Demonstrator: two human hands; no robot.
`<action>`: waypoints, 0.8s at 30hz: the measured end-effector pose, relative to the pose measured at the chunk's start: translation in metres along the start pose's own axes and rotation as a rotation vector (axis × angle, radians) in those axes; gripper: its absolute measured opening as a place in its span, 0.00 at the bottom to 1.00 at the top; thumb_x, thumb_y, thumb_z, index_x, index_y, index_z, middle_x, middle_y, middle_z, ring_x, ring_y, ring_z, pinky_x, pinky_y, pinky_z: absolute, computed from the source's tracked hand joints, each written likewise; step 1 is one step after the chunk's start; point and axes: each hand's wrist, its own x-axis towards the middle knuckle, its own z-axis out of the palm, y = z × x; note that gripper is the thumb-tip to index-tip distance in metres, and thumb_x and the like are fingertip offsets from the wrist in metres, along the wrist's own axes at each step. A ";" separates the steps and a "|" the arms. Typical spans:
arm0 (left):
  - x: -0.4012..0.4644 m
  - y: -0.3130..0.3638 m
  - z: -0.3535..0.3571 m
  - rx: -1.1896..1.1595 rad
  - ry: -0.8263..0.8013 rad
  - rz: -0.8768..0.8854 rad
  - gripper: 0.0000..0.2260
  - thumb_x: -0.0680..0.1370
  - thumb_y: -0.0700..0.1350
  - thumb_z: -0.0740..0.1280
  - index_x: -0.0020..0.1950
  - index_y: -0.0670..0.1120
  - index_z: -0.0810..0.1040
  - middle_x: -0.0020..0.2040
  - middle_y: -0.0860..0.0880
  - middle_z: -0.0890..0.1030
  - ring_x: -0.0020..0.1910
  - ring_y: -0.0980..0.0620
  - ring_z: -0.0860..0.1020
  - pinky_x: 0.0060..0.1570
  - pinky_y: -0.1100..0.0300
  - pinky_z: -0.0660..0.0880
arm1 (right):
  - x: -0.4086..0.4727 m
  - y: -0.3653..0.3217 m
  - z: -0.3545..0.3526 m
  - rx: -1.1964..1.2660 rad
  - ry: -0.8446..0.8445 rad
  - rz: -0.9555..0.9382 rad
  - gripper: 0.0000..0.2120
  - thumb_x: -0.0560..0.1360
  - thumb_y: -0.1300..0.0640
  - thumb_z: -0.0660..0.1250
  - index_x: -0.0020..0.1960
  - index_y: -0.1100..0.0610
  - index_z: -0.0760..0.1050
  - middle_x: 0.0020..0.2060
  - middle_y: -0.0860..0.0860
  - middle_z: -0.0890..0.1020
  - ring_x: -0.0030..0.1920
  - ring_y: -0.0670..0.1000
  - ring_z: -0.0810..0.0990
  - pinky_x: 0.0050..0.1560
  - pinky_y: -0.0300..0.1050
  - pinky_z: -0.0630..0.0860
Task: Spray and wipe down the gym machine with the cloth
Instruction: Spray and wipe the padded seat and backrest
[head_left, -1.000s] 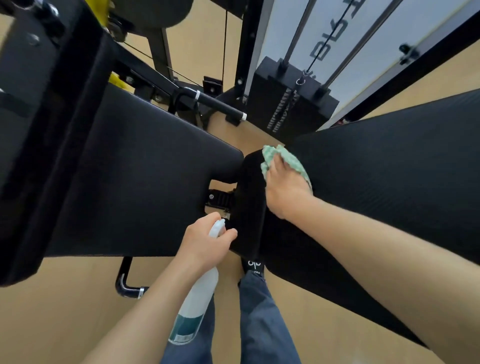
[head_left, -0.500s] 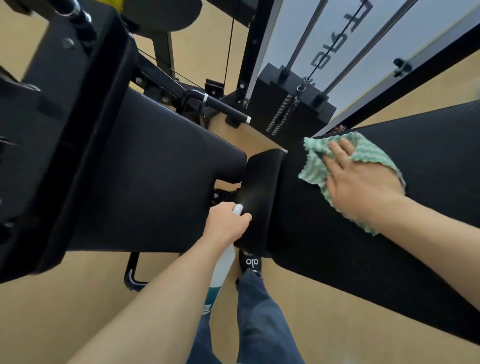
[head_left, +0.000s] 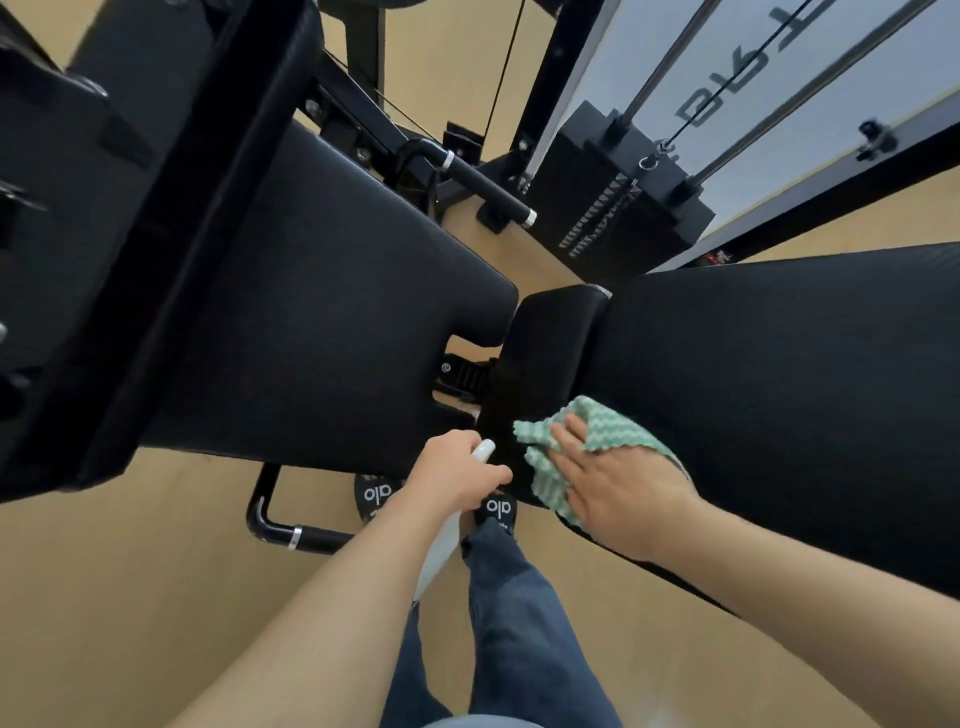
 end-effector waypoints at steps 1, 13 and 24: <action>0.000 -0.007 0.001 -0.006 0.019 -0.004 0.16 0.77 0.49 0.72 0.40 0.47 0.66 0.39 0.50 0.71 0.33 0.52 0.69 0.33 0.59 0.66 | 0.006 -0.009 0.005 -0.007 -0.016 -0.104 0.28 0.85 0.49 0.43 0.82 0.59 0.46 0.81 0.60 0.53 0.81 0.62 0.49 0.79 0.61 0.42; 0.015 -0.079 0.021 -0.396 0.209 -0.071 0.15 0.65 0.54 0.69 0.36 0.47 0.66 0.32 0.49 0.71 0.34 0.46 0.71 0.37 0.49 0.70 | 0.176 -0.022 0.032 -0.123 -0.327 -0.387 0.26 0.86 0.46 0.43 0.83 0.48 0.48 0.82 0.51 0.51 0.81 0.54 0.49 0.80 0.55 0.48; 0.026 -0.050 0.048 -0.569 0.349 -0.055 0.16 0.69 0.53 0.73 0.39 0.42 0.73 0.32 0.47 0.76 0.36 0.39 0.79 0.42 0.39 0.80 | 0.242 0.115 0.008 -0.120 -0.214 0.019 0.28 0.84 0.49 0.43 0.81 0.58 0.55 0.79 0.58 0.59 0.79 0.59 0.57 0.78 0.57 0.56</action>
